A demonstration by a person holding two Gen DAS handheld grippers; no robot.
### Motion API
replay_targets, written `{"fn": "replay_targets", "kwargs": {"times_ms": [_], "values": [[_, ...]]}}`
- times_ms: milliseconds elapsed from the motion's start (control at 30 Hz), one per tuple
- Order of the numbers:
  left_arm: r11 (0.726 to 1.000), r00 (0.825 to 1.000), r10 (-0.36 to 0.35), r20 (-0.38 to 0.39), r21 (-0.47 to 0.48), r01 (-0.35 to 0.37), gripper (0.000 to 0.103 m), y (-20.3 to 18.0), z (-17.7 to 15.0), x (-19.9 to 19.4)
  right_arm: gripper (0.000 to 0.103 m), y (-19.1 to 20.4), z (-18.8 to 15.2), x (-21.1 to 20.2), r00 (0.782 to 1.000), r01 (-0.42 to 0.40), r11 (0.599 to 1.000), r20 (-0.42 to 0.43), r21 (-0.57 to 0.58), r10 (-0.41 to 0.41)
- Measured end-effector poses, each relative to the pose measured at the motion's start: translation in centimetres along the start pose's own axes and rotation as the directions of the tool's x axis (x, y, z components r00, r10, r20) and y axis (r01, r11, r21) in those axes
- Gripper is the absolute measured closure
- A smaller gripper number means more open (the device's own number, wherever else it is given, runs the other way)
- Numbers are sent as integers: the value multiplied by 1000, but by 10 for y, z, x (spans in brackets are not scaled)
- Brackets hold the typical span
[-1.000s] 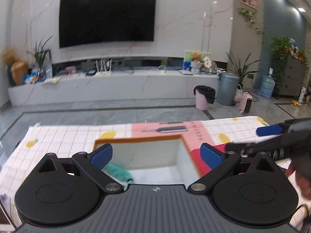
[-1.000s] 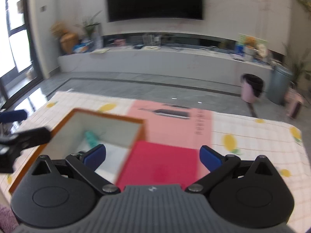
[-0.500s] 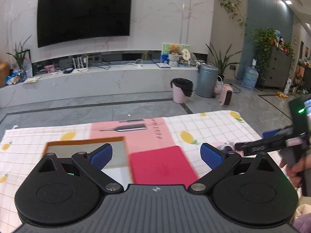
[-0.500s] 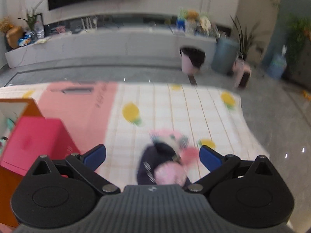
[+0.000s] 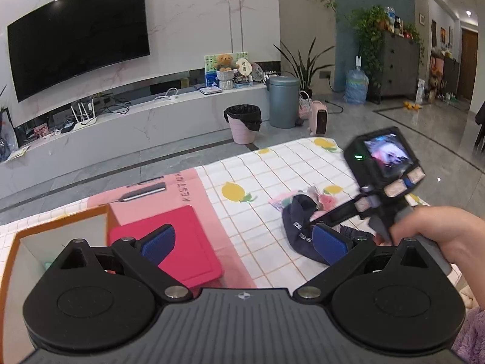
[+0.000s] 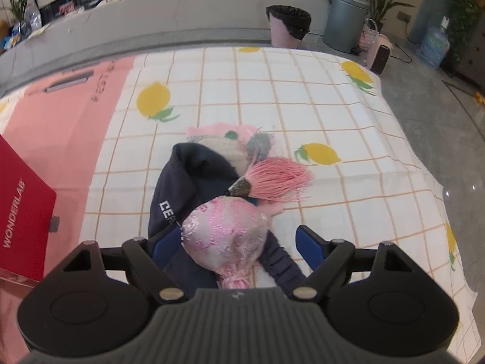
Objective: Organize soft objects
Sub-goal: 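Grasp the pink floral pouch with the right tool and lift it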
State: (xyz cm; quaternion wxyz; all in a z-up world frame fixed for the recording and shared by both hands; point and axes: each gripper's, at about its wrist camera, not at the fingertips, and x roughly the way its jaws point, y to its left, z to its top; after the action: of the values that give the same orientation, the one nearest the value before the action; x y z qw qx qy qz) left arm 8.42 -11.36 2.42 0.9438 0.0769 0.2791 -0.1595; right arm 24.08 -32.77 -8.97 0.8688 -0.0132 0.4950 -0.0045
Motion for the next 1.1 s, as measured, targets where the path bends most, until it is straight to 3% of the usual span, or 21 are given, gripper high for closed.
{"fn": "replay_targets", "kwargs": {"times_ms": [67, 100, 233, 400, 567, 667, 733, 800, 900, 1100], "values": [[1000, 1000, -2, -9, 8, 2, 0, -10, -3, 6, 42, 4, 0, 4, 1000, -16, 1000, -9, -15, 16], [1000, 1000, -8, -19, 9, 8, 0, -15, -4, 9, 46, 5, -1, 6, 1000, -11, 1000, -9, -19, 10], [1000, 998, -10, -62, 9, 11, 0, -25, -11, 19, 51, -2, -2, 4, 1000, -19, 1000, -5, 6, 19], [999, 995, 20, -94, 48, -16, 0, -36, -21, 21, 51, -19, -9, -30, 997, 65, 998, 30, 8, -65], [997, 992, 31, -123, 81, -21, 0, -49, -39, 23, 51, -63, -20, -66, 994, 38, 987, 94, 157, -53], [995, 991, 22, -131, 97, -9, 0, -64, -47, 33, 51, -74, -24, -68, 980, 179, 971, 63, 159, -191], [989, 994, -25, -111, 143, 40, 0, -79, -53, 38, 50, -76, -28, -64, 965, 253, 958, 32, 137, -259], [975, 995, -76, -57, 205, 86, 0, -90, -58, 39, 50, -80, -32, -60, 969, 243, 963, 23, 120, -247], [974, 996, -85, 10, 212, 81, 0, -99, -61, 45, 50, -86, -34, -58, 980, 195, 971, 21, 139, -200], [978, 995, -100, 1, 186, 98, 0, -114, -62, 81, 51, -78, -32, -48, 981, 191, 978, 24, 88, -194]]}}
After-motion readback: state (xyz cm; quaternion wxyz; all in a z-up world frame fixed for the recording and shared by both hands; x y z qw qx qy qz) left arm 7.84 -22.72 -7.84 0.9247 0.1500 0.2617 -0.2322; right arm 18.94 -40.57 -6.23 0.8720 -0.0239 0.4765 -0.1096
